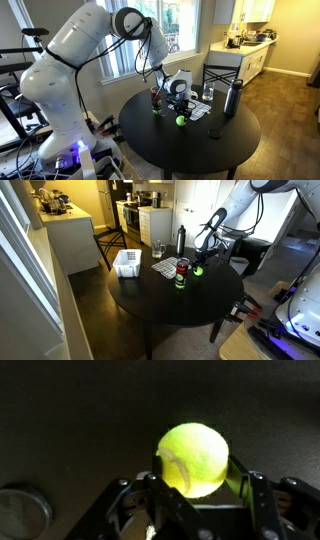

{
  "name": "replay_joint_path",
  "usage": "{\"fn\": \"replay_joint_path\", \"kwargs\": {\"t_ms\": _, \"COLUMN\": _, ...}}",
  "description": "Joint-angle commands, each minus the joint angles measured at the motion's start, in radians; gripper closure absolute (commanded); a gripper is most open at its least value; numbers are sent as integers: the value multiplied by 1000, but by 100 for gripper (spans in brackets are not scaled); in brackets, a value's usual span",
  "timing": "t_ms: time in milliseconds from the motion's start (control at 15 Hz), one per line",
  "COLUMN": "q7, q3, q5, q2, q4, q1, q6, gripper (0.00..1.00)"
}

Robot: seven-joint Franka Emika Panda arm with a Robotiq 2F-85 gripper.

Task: Put the tennis ball in the black container.

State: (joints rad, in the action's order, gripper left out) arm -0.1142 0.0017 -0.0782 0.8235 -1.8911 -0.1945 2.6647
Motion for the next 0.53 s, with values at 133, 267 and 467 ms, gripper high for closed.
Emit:
{"fn": "replay_joint_path", "kwargs": {"t_ms": 133, "q7": -104, "q3": 77, "q5": 51, "q2": -147, "q4": -111, "q1": -52, "q6": 1, "gripper": 62}}
{"fn": "replay_joint_path", "kwargs": {"t_ms": 267, "q7": -145, "q3": 119, "q5": 79, "q2": -212, "q4": -149, "q1": -76, "q6": 14, "gripper": 62}}
{"fn": "replay_joint_path", "kwargs": {"t_ms": 467, "q7": -221, "q3": 179, "q5": 141, "q2": -294, "q4": -190, "q1": -107, "q6": 14, "gripper": 62}}
